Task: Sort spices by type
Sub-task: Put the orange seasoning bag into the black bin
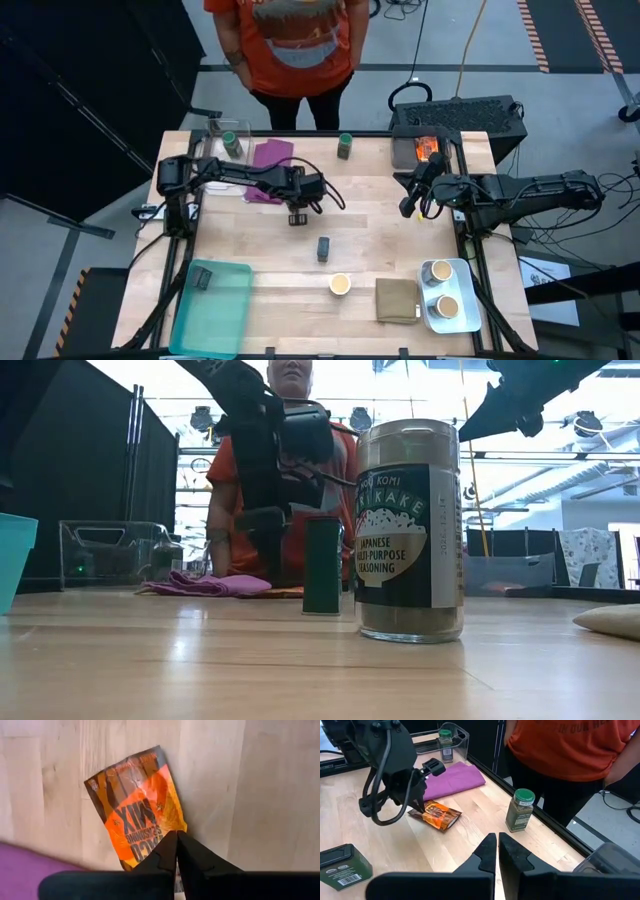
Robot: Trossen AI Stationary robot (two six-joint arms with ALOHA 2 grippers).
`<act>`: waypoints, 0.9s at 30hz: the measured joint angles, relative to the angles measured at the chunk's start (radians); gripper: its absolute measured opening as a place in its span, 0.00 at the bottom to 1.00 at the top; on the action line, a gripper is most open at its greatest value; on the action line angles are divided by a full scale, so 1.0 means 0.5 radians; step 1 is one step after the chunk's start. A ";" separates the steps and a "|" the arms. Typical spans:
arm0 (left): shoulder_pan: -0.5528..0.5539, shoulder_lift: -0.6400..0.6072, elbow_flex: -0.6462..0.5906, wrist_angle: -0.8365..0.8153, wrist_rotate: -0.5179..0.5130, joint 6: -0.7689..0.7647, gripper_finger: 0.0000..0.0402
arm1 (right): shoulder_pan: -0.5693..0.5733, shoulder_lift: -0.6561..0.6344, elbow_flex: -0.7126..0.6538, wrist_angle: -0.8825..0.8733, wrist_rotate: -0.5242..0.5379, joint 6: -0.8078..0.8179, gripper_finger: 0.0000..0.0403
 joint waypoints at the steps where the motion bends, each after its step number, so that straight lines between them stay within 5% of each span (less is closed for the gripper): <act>1: -0.002 0.000 0.000 -0.008 0.000 -0.006 0.05 | 0.000 0.000 0.000 -0.001 0.000 0.000 0.00; 7: -0.004 0.000 -0.001 -0.019 0.055 -0.040 0.17 | 0.000 0.000 0.000 -0.006 -0.004 0.007 0.00; 18: 0.022 0.021 -0.004 -0.013 -0.129 -0.450 0.65 | 0.000 0.000 0.000 -0.012 -0.008 0.008 0.00; 27: 0.040 0.030 -0.097 0.171 -0.008 -0.321 0.74 | 0.000 0.000 0.000 -0.013 -0.015 0.036 0.00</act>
